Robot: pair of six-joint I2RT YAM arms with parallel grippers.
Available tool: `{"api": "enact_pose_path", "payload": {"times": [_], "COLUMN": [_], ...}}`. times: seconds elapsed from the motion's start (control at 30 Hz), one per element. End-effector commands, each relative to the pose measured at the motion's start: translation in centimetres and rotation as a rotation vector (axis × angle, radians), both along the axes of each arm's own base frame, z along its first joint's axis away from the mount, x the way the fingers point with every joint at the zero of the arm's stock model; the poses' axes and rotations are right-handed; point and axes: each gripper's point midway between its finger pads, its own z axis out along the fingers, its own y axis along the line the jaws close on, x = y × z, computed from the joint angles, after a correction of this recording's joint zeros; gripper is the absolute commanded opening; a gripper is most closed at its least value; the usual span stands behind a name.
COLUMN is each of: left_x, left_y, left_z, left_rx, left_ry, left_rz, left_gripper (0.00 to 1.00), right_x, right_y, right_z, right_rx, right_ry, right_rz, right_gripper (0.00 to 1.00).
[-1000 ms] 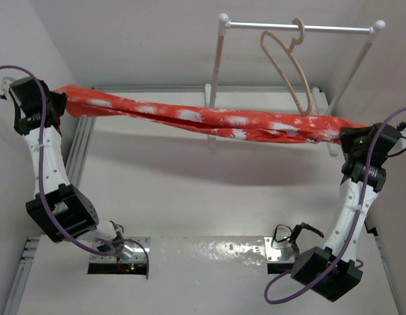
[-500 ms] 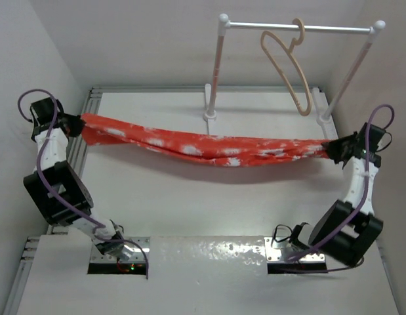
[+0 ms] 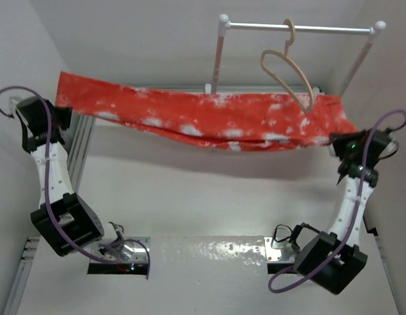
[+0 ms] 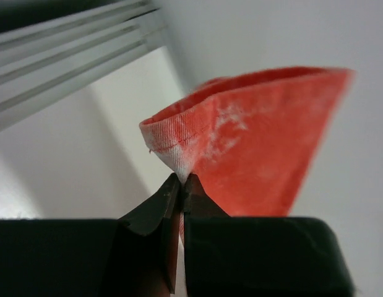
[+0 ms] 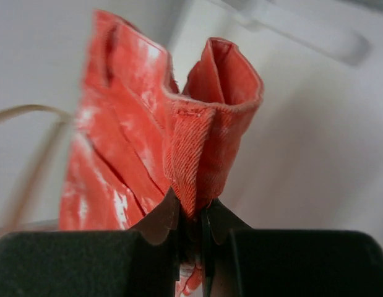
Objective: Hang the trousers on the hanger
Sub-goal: Fold the trousers at the center of the board.
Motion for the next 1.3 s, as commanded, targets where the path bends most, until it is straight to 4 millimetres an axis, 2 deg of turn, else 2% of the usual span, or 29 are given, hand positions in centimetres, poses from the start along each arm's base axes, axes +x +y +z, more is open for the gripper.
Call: {"api": "enact_pose_path", "payload": {"times": [0.0,0.03,0.07,0.1,0.17,0.23,0.33,0.5,0.57,0.6,0.67,0.7,0.77,0.8,0.87,0.9,0.93,0.97,1.0,1.03,1.07,1.13,1.17,1.2,1.23,1.27], "left_x": [-3.1,-3.8,-5.6,-6.3,-8.1,-9.5,-10.9,-12.6,-12.5,-11.5,-10.8,-9.6,-8.8,-8.0,-7.4,-6.8,-6.3,-5.4,-5.0,-4.5,-3.0,-1.8,-0.2,-0.9,-0.6,-1.2], "left_y": [2.1,2.5,2.3,2.4,2.8,3.2,3.5,4.2,4.0,4.3,4.1,4.7,4.3,4.6,4.0,3.8,3.3,2.2,1.4,0.6,-1.7,-5.5,-10.0,-12.4,-16.8,-19.4], "left_z": [-11.3,-12.8,-16.2,-17.4,-20.2,-21.9,-22.8,-23.0,-22.6,-21.3,-20.1,-17.9,-16.3,-14.8,-13.5,-11.5,-10.4,-9.0,-6.7,-5.6,-4.0,-2.5,-0.9,-2.1,-1.9,-3.7], "left_rx": [-0.09,-0.095,-0.112,-0.101,-0.086,-0.065,-0.03,0.014,0.001,0.005,-0.003,0.019,0.049,0.062,0.082,0.109,0.136,0.184,0.211,0.23,0.237,0.252,0.252,0.244,0.222,0.207], "left_ry": [0.189,0.203,0.27,0.301,0.391,0.479,0.532,0.587,0.597,0.565,0.565,0.529,0.536,0.506,0.498,0.454,0.433,0.406,0.34,0.299,0.222,0.129,0.019,-0.001,-0.056,-0.04], "left_rz": [0.154,0.18,0.212,0.227,0.267,0.29,0.313,0.369,0.374,0.371,0.36,0.366,0.358,0.36,0.348,0.348,0.338,0.317,0.304,0.275,0.187,0.047,-0.091,-0.15,-0.25,-0.313], "left_gripper": [0.0,0.0,0.0,0.0,0.0,0.0,0.0,0.0,0.0,0.0,0.07,0.26,0.55,0.74,0.78,0.78,0.78,0.78,0.77,0.75,0.72,0.4,0.25,0.03,0.0,0.0], "right_x": [-3.6,-4.3,-5.2,-7.0,-8.8,-9.7,-11.7,-13.5,-13.4,-13.3,-13.0,-13.2,-13.3,-13.3,-13.2,-13.3,-13.5,-13.6,-13.6,-13.8,-13.9,-14.5,-14.8,-14.7,-14.9,-14.8], "right_y": [0.4,0.5,0.6,0.6,0.6,0.6,-0.4,-0.7,-0.9,-0.9,-1.6,-1.7,-2.1,-2.3,-1.8,-1.4,-1.4,-1.2,-0.9,-0.6,-0.3,0.4,0.5,0.3,0.7,0.7], "right_z": [-12.1,-13.6,-14.9,-17.7,-20.2,-21.3,-22.6,-23.6,-22.8,-22.5,-21.2,-20.8,-20.3,-20.4,-20.9,-21.6,-21.9,-22.2,-22.5,-23.0,-23.3,-24.3,-24.7,-24.8,-25.6,-25.7], "right_rx": [0.114,0.115,0.116,0.125,0.139,0.152,0.181,0.228,0.221,0.222,0.202,0.192,0.177,0.174,0.198,0.218,0.226,0.236,0.244,0.264,0.273,0.297,0.3,0.296,0.316,0.322], "right_ry": [0.179,0.197,0.225,0.296,0.351,0.375,0.422,0.43,0.422,0.423,0.405,0.403,0.395,0.394,0.386,0.398,0.407,0.409,0.408,0.411,0.416,0.427,0.432,0.418,0.426,0.419], "right_rz": [-0.11,-0.122,-0.142,-0.189,-0.21,-0.214,-0.26,-0.347,-0.344,-0.339,-0.348,-0.352,-0.372,-0.383,-0.373,-0.368,-0.376,-0.374,-0.37,-0.374,-0.375,-0.383,-0.39,-0.4,-0.404,-0.406], "right_gripper": [0.0,0.0,0.0,0.0,0.0,0.0,0.0,0.0,0.0,0.0,0.0,0.13,0.39,0.7,0.83,0.89,0.89,0.89,0.9,0.9,0.9,0.9,0.89,0.89,0.89,0.88]}}
